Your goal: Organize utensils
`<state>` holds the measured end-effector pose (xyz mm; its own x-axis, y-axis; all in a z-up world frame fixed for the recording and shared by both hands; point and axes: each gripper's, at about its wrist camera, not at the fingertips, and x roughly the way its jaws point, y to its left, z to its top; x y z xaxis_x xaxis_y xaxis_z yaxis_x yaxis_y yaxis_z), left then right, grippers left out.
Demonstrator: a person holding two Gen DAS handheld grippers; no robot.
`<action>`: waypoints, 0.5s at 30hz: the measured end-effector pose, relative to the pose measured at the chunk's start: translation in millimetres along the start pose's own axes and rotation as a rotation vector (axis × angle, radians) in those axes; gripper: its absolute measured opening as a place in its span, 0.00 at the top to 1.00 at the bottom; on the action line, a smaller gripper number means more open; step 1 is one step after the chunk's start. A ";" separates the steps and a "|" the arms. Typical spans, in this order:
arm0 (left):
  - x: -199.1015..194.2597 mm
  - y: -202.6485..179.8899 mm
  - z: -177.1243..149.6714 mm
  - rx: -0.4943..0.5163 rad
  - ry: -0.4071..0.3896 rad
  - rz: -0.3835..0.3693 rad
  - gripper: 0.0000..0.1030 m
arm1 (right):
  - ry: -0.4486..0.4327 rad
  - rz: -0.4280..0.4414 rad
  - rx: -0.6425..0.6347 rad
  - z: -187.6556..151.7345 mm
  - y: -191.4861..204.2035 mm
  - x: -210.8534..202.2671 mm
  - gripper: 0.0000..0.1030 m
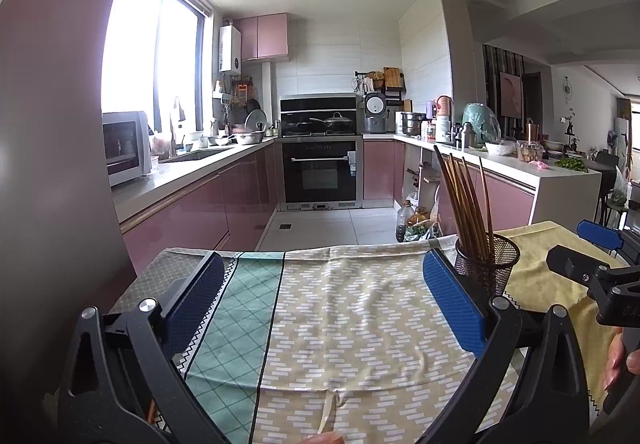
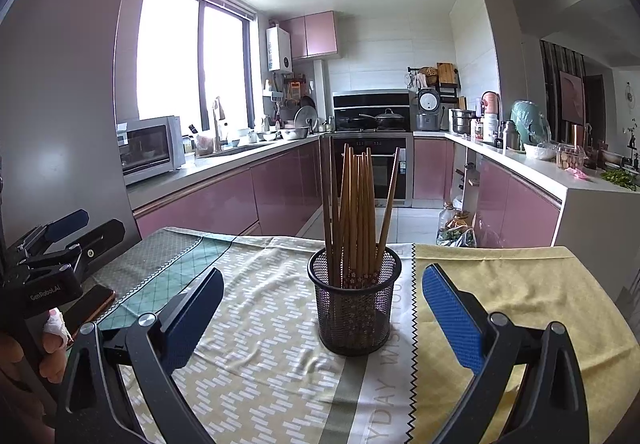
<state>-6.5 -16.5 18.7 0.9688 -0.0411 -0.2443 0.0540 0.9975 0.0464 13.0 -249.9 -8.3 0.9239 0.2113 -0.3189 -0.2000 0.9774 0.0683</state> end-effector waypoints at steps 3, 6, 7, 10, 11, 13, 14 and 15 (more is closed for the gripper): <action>0.1 0.1 -0.3 0.002 0.000 0.000 0.05 | 0.007 0.001 0.002 0.0 -1.1 0.7 0.06; -0.4 0.0 -0.8 0.000 0.001 -0.001 0.05 | 0.007 0.002 0.003 0.5 -1.5 0.9 0.06; -0.6 -0.4 -0.7 0.000 -0.001 -0.001 0.05 | 0.005 0.001 0.003 0.2 -1.6 0.4 0.06; -1.5 -0.7 -1.4 0.000 -0.004 -0.001 0.05 | 0.003 0.001 0.002 0.4 -1.4 0.7 0.06; -1.2 -0.9 -1.1 0.000 -0.003 -0.002 0.05 | 0.001 0.001 0.004 0.4 -1.6 0.5 0.06; -1.5 -1.2 -1.5 0.003 -0.004 0.001 0.05 | 0.002 0.002 0.006 0.5 -1.3 1.3 0.06; -1.6 -1.4 -1.4 0.002 -0.004 0.002 0.05 | 0.001 0.002 0.006 0.5 -1.2 1.2 0.06; -2.0 -1.6 -1.6 0.001 -0.004 0.000 0.05 | 0.001 0.002 0.005 0.5 -1.2 1.2 0.06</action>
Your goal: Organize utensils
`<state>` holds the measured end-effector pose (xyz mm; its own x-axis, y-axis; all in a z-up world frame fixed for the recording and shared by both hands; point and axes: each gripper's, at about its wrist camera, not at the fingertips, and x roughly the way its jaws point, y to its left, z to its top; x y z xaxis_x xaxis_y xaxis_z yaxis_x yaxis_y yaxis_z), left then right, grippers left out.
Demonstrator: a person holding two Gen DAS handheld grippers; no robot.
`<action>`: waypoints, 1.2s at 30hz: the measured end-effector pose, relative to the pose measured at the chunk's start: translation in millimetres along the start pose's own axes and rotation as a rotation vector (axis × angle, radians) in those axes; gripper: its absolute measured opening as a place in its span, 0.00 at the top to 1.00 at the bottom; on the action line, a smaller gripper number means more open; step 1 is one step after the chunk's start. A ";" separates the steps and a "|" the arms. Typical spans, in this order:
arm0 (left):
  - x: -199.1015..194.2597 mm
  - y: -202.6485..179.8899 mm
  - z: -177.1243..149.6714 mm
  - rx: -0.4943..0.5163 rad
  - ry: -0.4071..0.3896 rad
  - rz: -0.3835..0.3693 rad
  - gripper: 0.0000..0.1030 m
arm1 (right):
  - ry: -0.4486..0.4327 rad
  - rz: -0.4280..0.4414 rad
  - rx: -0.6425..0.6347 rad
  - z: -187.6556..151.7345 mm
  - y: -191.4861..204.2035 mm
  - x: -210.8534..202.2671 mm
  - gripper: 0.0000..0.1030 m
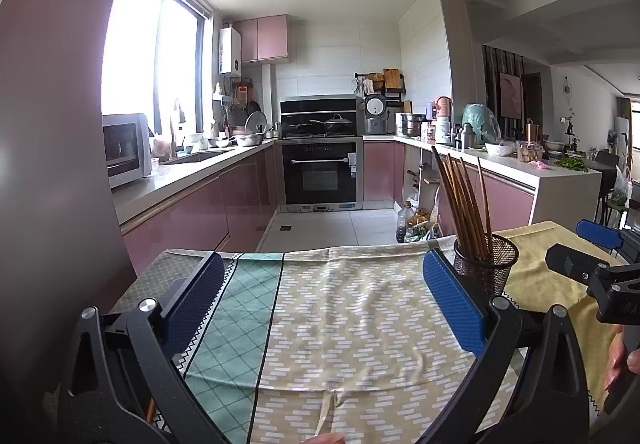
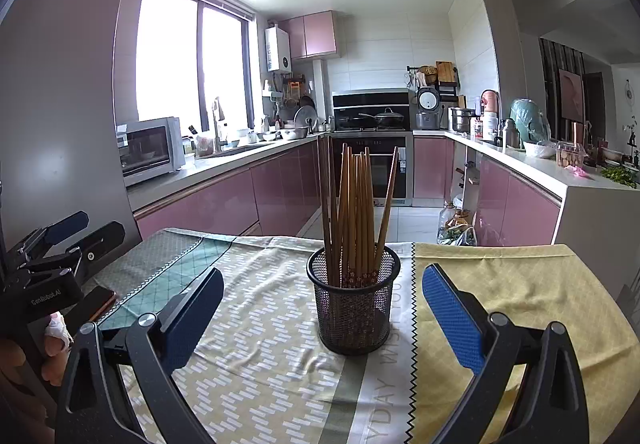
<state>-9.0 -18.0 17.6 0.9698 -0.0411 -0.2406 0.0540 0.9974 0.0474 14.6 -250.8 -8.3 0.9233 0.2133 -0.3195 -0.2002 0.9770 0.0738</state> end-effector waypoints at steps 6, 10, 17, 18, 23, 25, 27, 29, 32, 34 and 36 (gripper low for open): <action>1.0 -0.5 0.3 0.003 0.002 0.001 0.05 | 0.000 0.000 0.001 0.1 -0.2 0.0 0.06; 0.8 -0.5 -0.2 0.002 0.002 -0.003 0.05 | -0.001 -0.001 0.001 0.2 -0.2 -0.2 0.06; 1.3 -1.1 -0.1 0.003 0.002 -0.001 0.05 | -0.002 -0.001 0.001 0.1 -0.4 -0.3 0.06; 1.3 -1.5 -0.2 0.003 0.003 0.000 0.05 | -0.002 -0.002 0.001 0.1 -0.5 -0.4 0.06; 1.6 -1.5 -0.3 0.003 0.003 0.000 0.05 | 0.000 -0.001 0.000 0.1 -0.7 -0.2 0.06; 1.6 -1.4 -0.8 0.003 0.001 0.000 0.05 | -0.003 -0.001 0.001 0.2 -0.7 -0.4 0.06; 1.7 -1.2 -0.6 0.003 0.001 0.000 0.05 | -0.004 -0.001 0.003 0.5 -0.7 -0.8 0.06; 1.7 -1.1 -0.9 0.002 0.001 0.000 0.05 | -0.005 -0.003 0.002 1.1 -0.6 -1.1 0.06; 1.9 -0.7 -1.1 0.001 0.001 0.002 0.05 | -0.006 -0.003 0.001 2.6 0.1 -1.7 0.06; 1.3 -1.3 0.0 0.001 0.000 0.003 0.05 | -0.006 -0.003 -0.001 2.8 0.4 -1.6 0.06; 1.2 -1.2 0.0 0.002 0.000 0.003 0.05 | -0.005 -0.003 0.000 3.6 0.6 -1.6 0.06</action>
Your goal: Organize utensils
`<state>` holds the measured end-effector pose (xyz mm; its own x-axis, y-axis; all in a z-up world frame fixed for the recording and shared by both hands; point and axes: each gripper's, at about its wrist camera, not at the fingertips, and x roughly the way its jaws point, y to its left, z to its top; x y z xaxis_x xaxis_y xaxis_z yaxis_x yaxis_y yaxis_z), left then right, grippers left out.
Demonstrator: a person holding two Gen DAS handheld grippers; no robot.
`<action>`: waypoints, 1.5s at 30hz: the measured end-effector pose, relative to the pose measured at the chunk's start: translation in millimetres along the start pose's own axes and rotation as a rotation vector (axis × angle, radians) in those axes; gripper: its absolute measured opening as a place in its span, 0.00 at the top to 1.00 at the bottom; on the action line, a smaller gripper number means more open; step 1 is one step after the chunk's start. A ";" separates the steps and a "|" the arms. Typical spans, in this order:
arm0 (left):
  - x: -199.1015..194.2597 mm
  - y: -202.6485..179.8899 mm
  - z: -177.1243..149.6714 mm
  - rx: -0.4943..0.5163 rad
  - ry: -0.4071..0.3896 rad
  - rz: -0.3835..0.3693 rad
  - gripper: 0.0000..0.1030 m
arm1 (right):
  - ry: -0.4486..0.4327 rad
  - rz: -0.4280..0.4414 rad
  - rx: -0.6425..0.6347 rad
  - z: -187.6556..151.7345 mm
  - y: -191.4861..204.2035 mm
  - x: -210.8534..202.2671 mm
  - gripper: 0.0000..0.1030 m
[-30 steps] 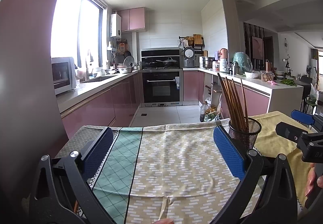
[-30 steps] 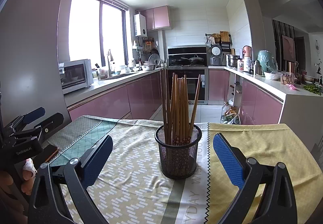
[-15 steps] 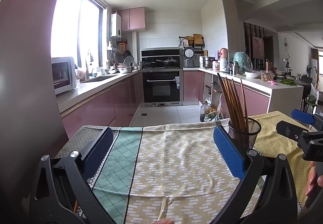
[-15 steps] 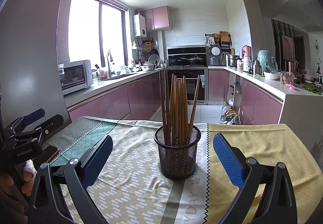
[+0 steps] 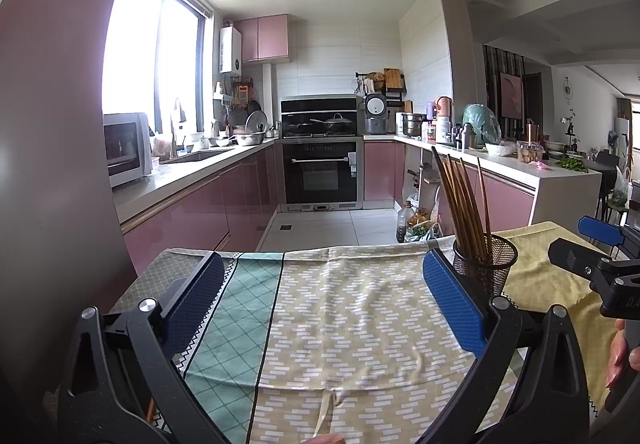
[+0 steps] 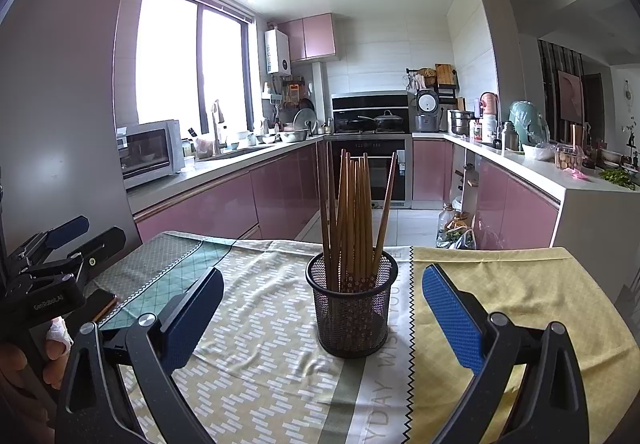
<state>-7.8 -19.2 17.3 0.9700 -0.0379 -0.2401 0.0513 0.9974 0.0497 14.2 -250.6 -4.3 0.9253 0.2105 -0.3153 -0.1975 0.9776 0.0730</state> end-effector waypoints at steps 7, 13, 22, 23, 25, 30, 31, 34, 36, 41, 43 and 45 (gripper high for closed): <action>0.5 0.2 -0.5 -0.001 0.001 0.000 0.05 | -0.003 -0.001 0.000 0.0 0.2 0.0 0.06; 0.5 0.5 -0.4 -0.002 0.001 -0.002 0.05 | -0.001 0.002 0.002 1.0 0.8 -0.8 0.06; 0.2 0.6 -0.4 -0.002 0.001 -0.001 0.05 | -0.001 0.000 0.004 2.4 1.6 -1.1 0.06; 0.4 0.6 -0.6 -0.002 0.001 -0.002 0.05 | -0.001 0.001 0.004 2.4 1.5 -1.1 0.06; 0.6 1.2 -0.8 -0.003 0.002 -0.002 0.05 | -0.001 0.000 0.002 2.7 1.9 -1.8 0.06; 0.3 1.2 -0.5 -0.002 0.002 -0.001 0.05 | -0.001 0.001 0.004 2.6 1.9 -1.8 0.06; 0.6 1.4 -0.8 -0.003 0.001 -0.002 0.05 | -0.002 0.001 0.003 3.2 2.5 -2.0 0.06; 0.7 1.2 -0.9 -0.002 0.001 -0.001 0.05 | -0.001 0.000 0.004 3.2 2.3 -1.9 0.06; 0.7 1.2 -0.7 -0.003 0.002 -0.003 0.05 | -0.001 0.000 0.003 2.5 1.8 -1.8 0.06; 0.5 1.3 -0.7 -0.003 0.002 -0.002 0.05 | -0.001 0.000 0.003 2.4 1.7 -1.8 0.06; 0.8 1.2 -0.9 -0.003 0.002 -0.002 0.05 | -0.001 0.001 0.003 2.4 1.6 -1.8 0.06; 0.4 1.2 -0.7 -0.002 0.002 -0.002 0.05 | -0.001 0.000 0.003 2.5 1.6 -1.9 0.06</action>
